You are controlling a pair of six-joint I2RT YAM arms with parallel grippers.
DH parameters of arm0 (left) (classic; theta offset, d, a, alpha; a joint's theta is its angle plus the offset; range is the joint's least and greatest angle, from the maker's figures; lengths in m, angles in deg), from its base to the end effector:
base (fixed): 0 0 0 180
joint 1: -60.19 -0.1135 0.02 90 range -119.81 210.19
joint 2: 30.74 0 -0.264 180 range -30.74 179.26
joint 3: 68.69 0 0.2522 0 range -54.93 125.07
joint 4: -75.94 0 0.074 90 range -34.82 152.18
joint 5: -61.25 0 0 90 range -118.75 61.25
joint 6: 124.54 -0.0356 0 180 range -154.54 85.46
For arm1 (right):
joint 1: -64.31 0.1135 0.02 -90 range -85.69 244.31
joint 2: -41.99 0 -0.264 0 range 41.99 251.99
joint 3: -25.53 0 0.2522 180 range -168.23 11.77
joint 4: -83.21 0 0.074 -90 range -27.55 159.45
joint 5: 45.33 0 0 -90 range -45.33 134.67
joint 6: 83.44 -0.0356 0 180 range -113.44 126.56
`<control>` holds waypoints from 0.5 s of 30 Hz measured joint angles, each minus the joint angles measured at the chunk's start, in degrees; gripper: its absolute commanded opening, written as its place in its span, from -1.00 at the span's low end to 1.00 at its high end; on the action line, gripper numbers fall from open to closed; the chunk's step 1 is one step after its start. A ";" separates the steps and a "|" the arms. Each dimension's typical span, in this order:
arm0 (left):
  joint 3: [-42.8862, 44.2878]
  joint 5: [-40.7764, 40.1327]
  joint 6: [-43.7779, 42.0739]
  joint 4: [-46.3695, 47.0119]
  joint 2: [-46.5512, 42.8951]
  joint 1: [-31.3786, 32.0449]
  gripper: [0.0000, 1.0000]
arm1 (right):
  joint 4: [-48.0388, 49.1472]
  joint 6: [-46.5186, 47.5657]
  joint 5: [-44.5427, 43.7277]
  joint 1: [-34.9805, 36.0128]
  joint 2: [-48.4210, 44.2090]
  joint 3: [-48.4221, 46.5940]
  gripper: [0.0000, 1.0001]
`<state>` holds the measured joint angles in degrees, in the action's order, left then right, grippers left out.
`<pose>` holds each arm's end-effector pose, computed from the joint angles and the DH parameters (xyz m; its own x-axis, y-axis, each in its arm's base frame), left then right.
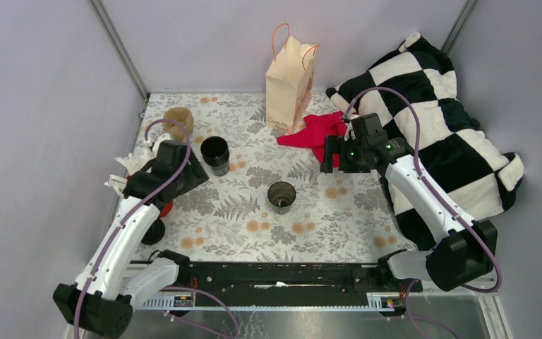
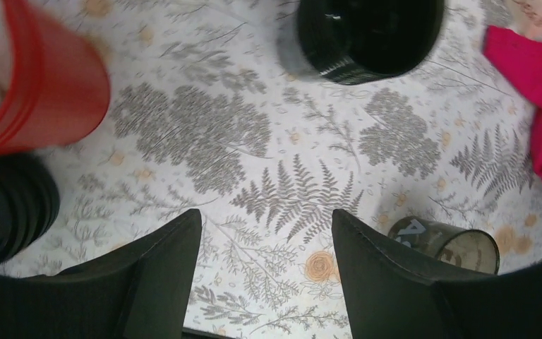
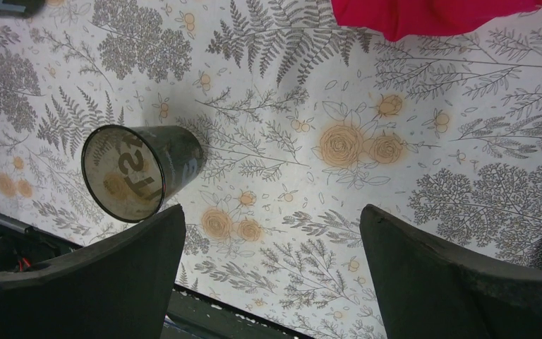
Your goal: Pack the takeout coffee
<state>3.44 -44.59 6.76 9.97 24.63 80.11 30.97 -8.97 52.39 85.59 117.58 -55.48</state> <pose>0.1746 -0.0529 0.3215 -0.6404 -0.4433 -0.6272 -0.3495 0.8954 -0.2759 0.2593 0.1061 0.3133 -0.7739 -0.0167 -0.6331 -0.2471 0.9284 0.2776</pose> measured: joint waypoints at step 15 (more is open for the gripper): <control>-5.55 3.04 16.65 -14.19 -5.07 -27.76 0.37 | 0.35 -0.59 1.49 7.10 4.39 0.15 0.99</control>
<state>-2.11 -41.55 23.41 -4.21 19.56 52.35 31.32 -9.56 53.88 92.69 121.97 -55.32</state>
